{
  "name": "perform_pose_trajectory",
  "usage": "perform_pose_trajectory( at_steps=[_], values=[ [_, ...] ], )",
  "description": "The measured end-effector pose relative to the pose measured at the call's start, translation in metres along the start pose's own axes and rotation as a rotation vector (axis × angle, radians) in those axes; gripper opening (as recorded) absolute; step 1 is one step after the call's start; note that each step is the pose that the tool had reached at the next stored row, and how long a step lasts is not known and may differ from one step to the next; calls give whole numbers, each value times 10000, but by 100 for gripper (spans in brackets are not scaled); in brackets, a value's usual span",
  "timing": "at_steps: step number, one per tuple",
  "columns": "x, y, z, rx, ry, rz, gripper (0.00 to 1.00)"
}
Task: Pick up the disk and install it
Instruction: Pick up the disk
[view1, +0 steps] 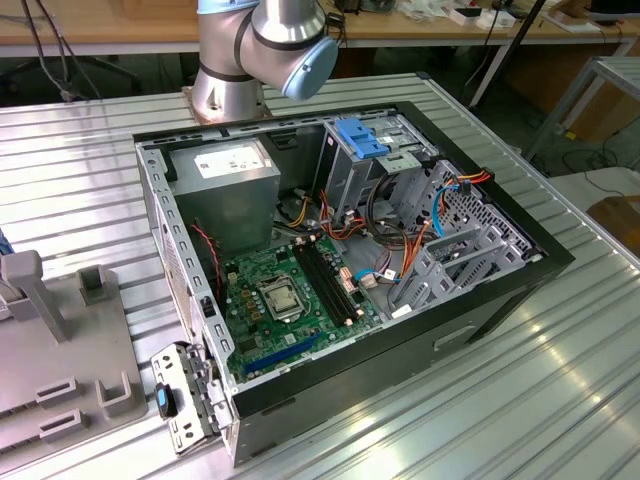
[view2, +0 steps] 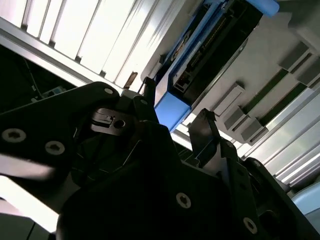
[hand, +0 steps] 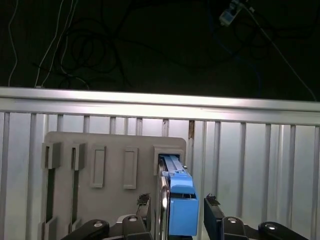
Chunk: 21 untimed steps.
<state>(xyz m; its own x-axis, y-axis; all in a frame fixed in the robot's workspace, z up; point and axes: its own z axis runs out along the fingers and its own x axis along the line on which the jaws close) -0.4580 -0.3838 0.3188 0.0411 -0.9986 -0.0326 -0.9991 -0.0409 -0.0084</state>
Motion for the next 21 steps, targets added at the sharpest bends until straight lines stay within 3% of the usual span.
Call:
perform_pose_trajectory(
  at_steps=[6,15,16,18,21],
  values=[
    [8,1,117,0,23,-1,55],
    [11,1,180,-4,36,-1,55],
    [11,1,181,-2,35,-1,53],
    [11,1,184,-2,35,-1,39],
    [11,1,189,-2,35,-1,39]
  ],
)
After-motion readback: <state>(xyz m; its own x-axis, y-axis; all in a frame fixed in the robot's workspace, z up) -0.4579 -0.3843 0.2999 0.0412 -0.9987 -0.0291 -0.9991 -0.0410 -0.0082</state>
